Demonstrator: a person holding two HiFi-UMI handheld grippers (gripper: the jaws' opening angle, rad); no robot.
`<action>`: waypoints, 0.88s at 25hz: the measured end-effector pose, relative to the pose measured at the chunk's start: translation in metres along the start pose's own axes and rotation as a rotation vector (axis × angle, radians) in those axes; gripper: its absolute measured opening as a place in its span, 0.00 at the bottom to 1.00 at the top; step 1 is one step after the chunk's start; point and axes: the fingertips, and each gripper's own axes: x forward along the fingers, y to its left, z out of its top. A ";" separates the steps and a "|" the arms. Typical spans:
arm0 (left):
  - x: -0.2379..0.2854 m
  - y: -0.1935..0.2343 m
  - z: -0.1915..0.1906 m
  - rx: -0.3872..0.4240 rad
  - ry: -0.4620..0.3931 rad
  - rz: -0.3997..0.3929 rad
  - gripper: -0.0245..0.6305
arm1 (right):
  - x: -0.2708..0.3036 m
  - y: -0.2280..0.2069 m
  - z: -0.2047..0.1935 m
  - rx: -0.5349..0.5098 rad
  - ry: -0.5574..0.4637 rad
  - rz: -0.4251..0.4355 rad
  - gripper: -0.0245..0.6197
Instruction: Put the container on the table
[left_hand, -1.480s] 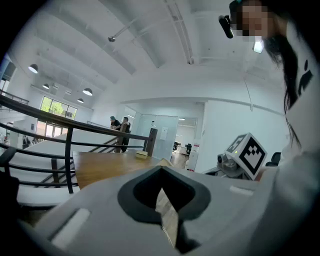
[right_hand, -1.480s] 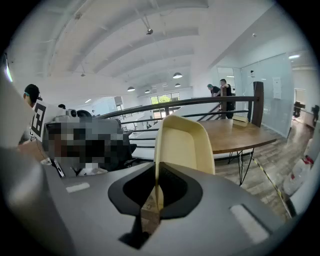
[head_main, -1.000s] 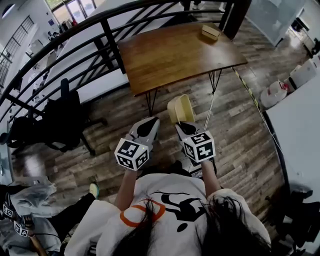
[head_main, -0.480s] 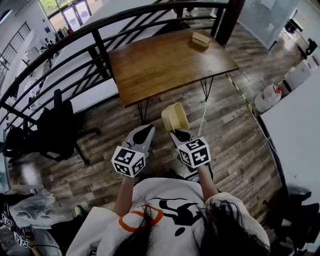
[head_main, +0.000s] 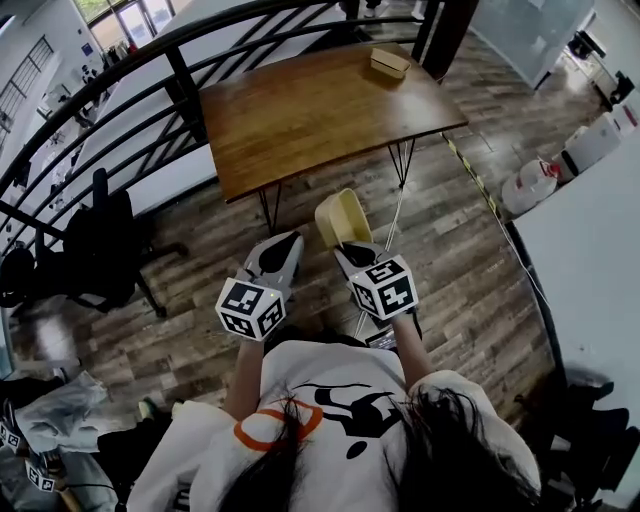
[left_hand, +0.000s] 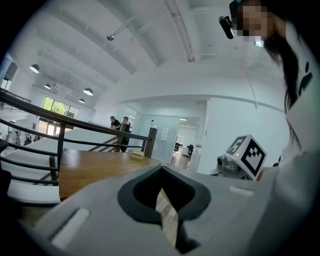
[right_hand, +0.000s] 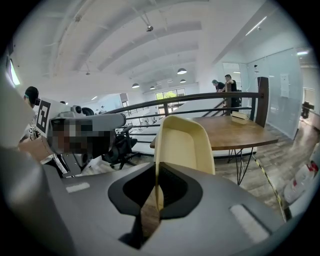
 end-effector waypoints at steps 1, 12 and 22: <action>0.001 -0.002 -0.002 0.001 0.004 0.003 0.04 | 0.000 -0.002 -0.001 0.001 -0.001 0.004 0.10; 0.011 0.006 -0.006 0.026 0.059 0.002 0.04 | 0.012 -0.009 0.000 0.044 -0.020 0.021 0.10; 0.079 0.040 0.006 0.020 0.061 -0.068 0.04 | 0.038 -0.061 0.017 0.079 0.001 -0.031 0.10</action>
